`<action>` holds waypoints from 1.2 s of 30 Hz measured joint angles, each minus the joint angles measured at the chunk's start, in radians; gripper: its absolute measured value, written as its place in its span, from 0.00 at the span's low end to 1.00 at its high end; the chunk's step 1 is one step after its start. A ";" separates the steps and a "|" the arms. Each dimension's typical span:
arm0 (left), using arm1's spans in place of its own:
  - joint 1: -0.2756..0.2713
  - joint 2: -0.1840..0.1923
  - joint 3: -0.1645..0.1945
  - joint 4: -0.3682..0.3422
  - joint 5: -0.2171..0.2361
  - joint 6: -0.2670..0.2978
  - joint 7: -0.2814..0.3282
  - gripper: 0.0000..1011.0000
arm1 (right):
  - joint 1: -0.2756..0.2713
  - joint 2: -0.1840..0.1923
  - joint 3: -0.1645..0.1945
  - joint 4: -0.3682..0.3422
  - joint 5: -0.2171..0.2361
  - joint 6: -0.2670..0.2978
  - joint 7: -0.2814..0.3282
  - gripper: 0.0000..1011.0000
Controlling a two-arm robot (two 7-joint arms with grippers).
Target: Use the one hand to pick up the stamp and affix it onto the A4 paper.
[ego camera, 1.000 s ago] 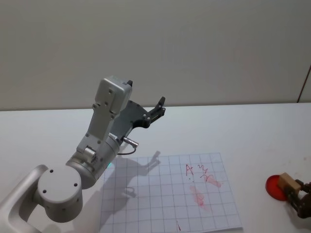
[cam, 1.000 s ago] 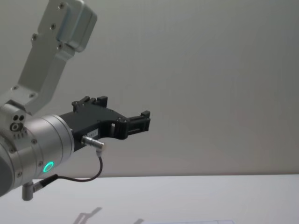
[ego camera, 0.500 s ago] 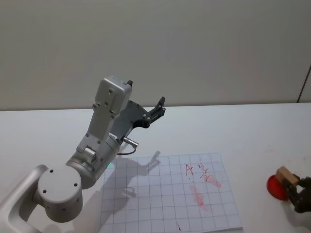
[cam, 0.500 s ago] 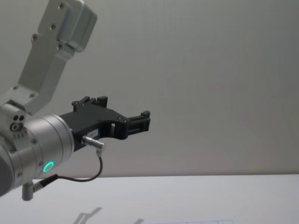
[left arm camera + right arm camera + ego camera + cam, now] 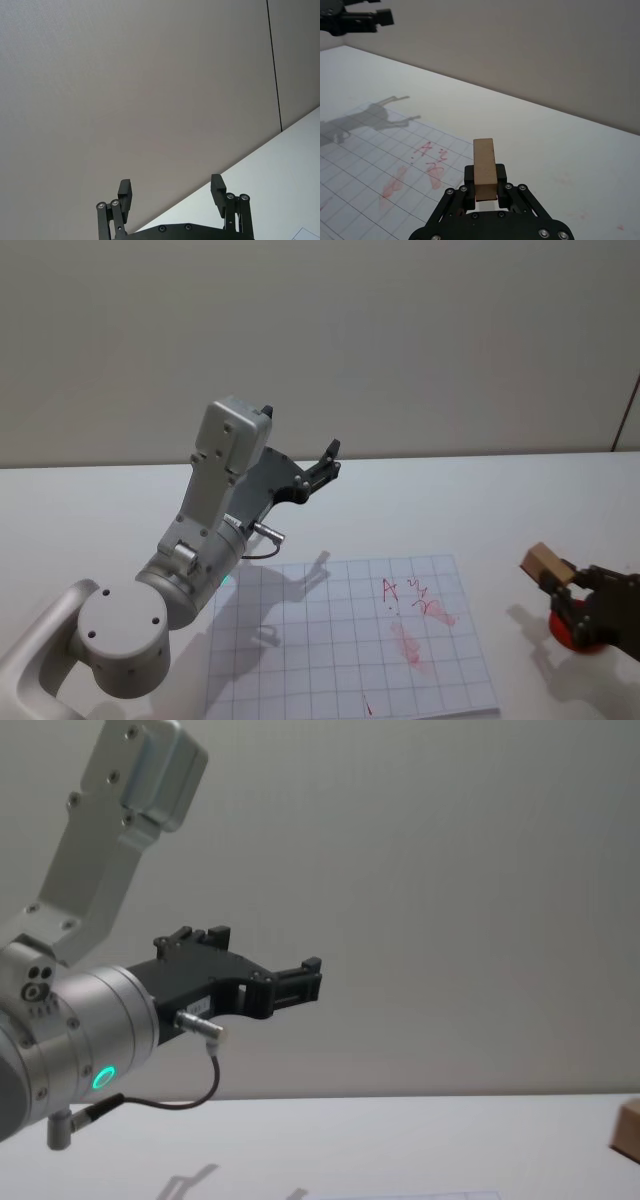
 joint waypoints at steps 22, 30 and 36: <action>0.000 0.000 0.000 0.000 0.000 0.000 0.000 0.99 | 0.110 -0.051 -0.078 0.115 -0.113 0.028 0.266 0.22; 0.000 0.000 0.000 0.000 0.000 0.000 0.000 0.99 | 0.143 -0.064 -0.105 0.189 -0.191 0.042 0.326 0.22; 0.000 0.000 0.000 0.000 0.000 0.000 0.000 0.99 | 0.163 -0.075 -0.117 0.217 -0.221 0.039 0.349 0.22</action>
